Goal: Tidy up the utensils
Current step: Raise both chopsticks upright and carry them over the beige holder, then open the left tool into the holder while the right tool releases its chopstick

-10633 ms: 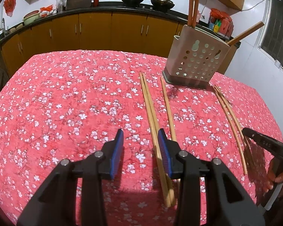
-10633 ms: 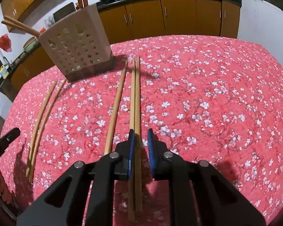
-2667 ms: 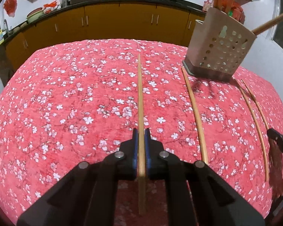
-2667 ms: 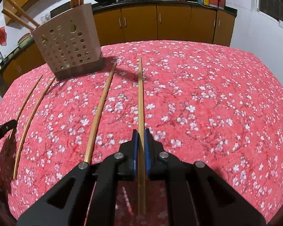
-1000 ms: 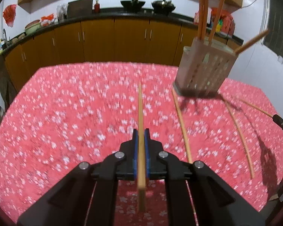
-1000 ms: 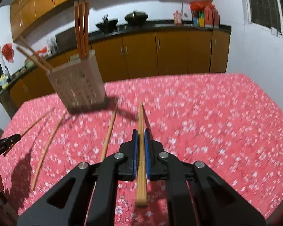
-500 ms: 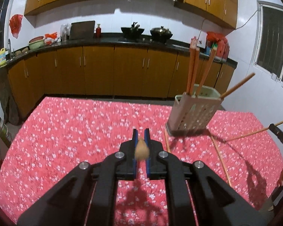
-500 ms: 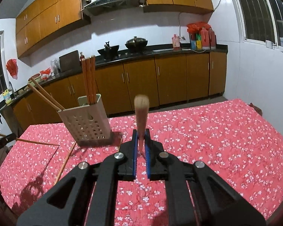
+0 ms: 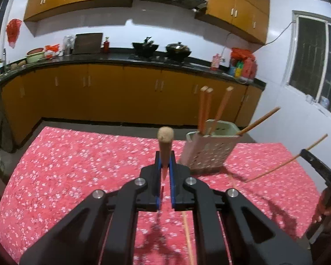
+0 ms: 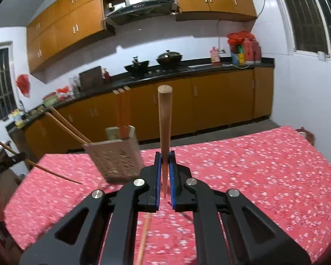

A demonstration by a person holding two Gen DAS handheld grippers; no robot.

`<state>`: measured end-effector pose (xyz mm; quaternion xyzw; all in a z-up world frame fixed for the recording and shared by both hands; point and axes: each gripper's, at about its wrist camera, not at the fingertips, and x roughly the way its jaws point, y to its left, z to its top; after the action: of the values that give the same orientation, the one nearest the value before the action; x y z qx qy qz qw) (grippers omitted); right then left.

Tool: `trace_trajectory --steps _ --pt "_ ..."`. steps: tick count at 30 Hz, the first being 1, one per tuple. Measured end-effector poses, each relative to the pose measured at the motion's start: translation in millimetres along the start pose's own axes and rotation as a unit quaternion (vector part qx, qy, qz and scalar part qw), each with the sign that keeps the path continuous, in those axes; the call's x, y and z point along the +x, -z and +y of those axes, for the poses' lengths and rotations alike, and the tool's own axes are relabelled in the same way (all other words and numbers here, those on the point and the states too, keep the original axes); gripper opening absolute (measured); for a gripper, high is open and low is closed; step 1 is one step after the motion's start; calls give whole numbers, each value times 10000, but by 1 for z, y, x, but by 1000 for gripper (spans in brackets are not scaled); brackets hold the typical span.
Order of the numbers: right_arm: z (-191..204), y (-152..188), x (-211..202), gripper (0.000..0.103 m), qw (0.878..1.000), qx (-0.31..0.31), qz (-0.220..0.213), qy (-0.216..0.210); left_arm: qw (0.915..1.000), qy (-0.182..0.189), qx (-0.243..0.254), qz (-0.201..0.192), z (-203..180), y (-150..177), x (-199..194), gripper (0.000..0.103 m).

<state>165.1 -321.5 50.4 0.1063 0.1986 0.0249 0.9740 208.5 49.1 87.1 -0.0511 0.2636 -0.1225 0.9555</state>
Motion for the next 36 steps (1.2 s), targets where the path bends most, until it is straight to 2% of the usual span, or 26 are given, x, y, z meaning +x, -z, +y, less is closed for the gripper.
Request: trace_trajectory --steps 5,9,13,18,22,30,36 --pt "17 -28 -16 7 9975 82 -208 -667 9988 418 147 -188 -22 -21 -18 7" --pt "32 -48 -28 8 9939 61 -464 -1000 9963 721 292 -355 -46 -40 -30 7" --pt "49 -68 -32 8 9916 -87 -789 -1017 9938 857 465 -541 -68 -58 -37 7" --pt "64 -87 -19 8 9903 -250 -1032 -892 9927 758 617 -702 -89 -82 -32 7" --pt "69 -91 3 8 9924 -329 -932 -731 9932 467 834 -661 -102 -98 -13 7" --pt "76 -83 58 8 9971 -446 -286 -537 9956 374 853 -73 -106 -107 37 7" --pt "78 -77 69 8 9978 -442 -90 -483 9962 350 791 99 -104 -103 58 8"
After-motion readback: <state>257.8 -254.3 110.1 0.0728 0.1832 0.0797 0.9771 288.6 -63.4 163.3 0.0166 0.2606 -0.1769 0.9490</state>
